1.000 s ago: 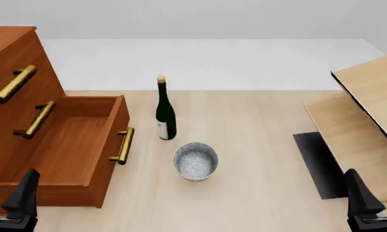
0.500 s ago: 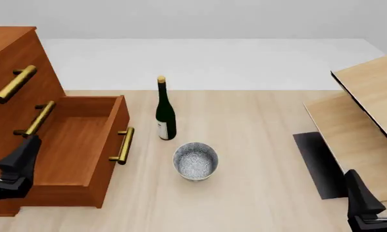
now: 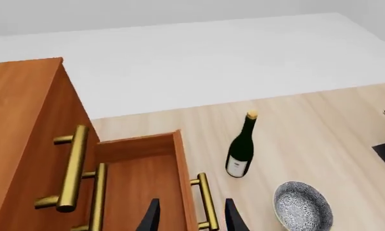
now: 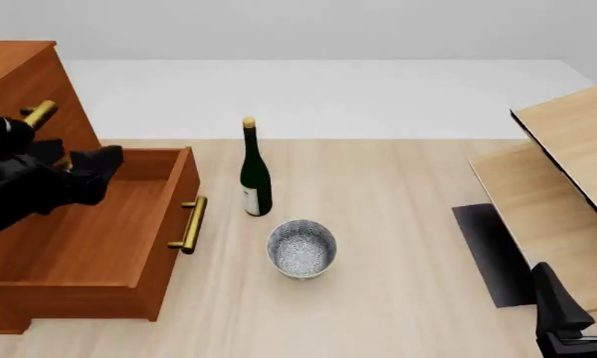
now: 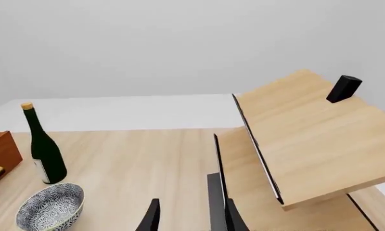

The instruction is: Put the wine bottle in the bottom drawer of the cabinet.

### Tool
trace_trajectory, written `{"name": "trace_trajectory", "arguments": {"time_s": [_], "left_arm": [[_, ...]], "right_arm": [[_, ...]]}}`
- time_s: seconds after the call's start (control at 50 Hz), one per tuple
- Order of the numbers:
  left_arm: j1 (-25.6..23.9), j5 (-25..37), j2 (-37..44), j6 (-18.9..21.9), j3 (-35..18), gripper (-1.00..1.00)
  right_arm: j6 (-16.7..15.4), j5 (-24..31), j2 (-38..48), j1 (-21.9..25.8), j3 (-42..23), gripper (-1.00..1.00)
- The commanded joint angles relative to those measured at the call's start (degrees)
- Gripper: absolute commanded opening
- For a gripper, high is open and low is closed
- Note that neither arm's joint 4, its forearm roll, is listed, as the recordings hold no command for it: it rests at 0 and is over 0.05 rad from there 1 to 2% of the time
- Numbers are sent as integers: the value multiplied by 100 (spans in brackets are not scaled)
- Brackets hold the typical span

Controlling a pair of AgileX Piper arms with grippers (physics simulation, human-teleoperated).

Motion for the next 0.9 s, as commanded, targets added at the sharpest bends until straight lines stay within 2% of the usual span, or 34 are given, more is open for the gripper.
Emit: {"name": "trace_trajectory", "arguments": {"time_s": [0.02, 0.1, 0.26, 0.28, 0.32, 0.34, 0.38, 0.42, 0.54, 0.9], "left_arm": [[-180, 547, 894, 183, -582, 100], [-414, 735, 984, -30, -626, 100], [-362, 759, 1210, -17, -601, 100], [-383, 729, 1229, 153, -558, 100], [-369, 727, 1276, -70, -547, 100], [-391, 682, 1285, 157, -501, 100], [-350, 640, 1335, -64, -459, 100], [-452, 562, 1318, 172, -330, 100], [-451, 348, 1398, 173, -37, 100], [-472, 37, 1428, 145, 361, 100]], "right_arm": [[26, 32, -1, 9, -2, 100], [45, 51, -6, 78, 4, 100], [35, 61, 1, 70, 7, 100], [26, 65, 2, 71, 8, 100], [47, 73, -4, 68, 9, 100], [30, 70, 5, 69, 10, 100], [41, 74, 3, 68, 11, 100], [41, 74, 4, 76, 12, 100], [40, 77, 5, 94, 13, 100], [45, 71, 22, 127, 17, 100]]}}
